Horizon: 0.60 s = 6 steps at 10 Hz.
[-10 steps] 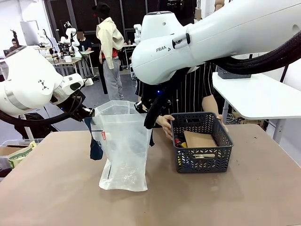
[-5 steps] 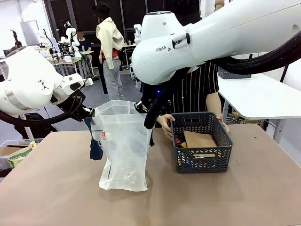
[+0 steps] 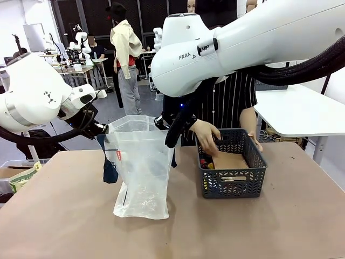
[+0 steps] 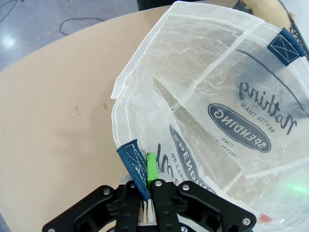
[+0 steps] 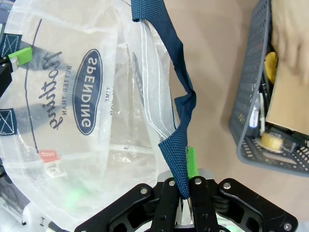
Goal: Transfer purchased items from the store into the shopping bag.
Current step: Move the Reusable shopping bag to the right side of the table.
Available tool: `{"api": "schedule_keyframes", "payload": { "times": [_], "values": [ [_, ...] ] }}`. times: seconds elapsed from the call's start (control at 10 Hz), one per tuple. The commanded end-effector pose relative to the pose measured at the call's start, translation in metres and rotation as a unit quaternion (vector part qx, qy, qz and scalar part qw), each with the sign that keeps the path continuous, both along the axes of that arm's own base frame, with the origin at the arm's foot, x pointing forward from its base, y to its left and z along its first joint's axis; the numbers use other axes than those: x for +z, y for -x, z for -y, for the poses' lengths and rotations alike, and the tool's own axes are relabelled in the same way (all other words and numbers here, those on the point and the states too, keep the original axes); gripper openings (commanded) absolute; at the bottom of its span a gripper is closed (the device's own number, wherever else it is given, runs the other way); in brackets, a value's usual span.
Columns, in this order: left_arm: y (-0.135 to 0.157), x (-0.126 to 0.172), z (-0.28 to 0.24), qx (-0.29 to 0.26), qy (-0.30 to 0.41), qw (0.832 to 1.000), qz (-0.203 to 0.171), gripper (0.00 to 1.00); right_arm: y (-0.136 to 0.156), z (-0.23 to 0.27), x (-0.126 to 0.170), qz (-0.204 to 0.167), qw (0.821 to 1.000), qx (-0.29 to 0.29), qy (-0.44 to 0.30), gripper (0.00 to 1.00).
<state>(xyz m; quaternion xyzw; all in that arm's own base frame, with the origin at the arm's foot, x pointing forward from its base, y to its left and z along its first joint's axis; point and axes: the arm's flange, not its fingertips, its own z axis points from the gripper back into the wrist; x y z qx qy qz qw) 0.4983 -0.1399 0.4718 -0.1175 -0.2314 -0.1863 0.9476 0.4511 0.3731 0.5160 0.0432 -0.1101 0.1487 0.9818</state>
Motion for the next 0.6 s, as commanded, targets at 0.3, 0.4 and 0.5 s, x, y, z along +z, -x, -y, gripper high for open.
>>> {"api": "schedule_keyframes", "payload": {
  "times": [0.3, 0.4, 0.5],
  "values": [
    [-0.0030, 0.0017, -0.0021, 0.000, -0.001, 1.000, -0.003, 0.00, 0.0005, 0.0015, 0.0019, 0.002, 1.000, -0.001, 0.000, 0.00],
    [-0.0030, 0.0017, -0.0021, 0.000, -0.001, 1.000, -0.003, 0.00, 0.0005, 0.0015, 0.0019, 0.002, 1.000, -0.001, 0.000, 0.00],
    [-0.0030, 0.0017, -0.0021, 0.000, -0.001, 1.000, -0.003, 0.00, 0.0005, 0.0015, 0.0019, 0.002, 1.000, -0.001, 0.000, 0.00]
  ]
}}
